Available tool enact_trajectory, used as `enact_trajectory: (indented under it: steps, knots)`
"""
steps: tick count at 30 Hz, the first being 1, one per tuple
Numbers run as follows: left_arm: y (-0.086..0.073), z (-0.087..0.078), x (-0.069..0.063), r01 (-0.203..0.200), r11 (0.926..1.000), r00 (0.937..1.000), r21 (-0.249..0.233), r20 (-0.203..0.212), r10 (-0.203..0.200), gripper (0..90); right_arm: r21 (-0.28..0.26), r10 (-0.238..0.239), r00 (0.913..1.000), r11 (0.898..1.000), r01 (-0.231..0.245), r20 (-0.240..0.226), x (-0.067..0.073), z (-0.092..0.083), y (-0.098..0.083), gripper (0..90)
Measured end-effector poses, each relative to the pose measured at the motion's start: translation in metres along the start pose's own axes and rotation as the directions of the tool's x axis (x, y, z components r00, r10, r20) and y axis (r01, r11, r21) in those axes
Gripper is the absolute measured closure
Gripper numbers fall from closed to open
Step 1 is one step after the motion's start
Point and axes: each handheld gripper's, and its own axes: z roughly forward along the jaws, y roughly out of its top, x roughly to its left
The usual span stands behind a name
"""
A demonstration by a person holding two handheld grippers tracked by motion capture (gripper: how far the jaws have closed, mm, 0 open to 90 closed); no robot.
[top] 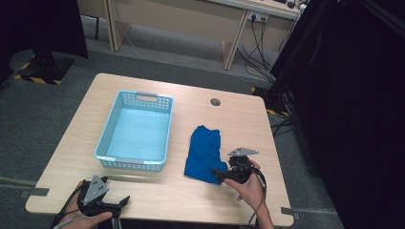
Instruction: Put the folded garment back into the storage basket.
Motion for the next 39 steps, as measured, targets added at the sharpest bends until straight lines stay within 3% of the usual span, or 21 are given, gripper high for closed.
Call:
enact_trajectory:
  steps: [39]
  knots:
    - [0.000,0.000,0.000,0.000,1.0000,1.0000,-0.001,0.000,0.000,0.0,-0.001,-0.026,0.9993,1.000,0.026,-0.025,0.008,0.016,0.027,9.9]
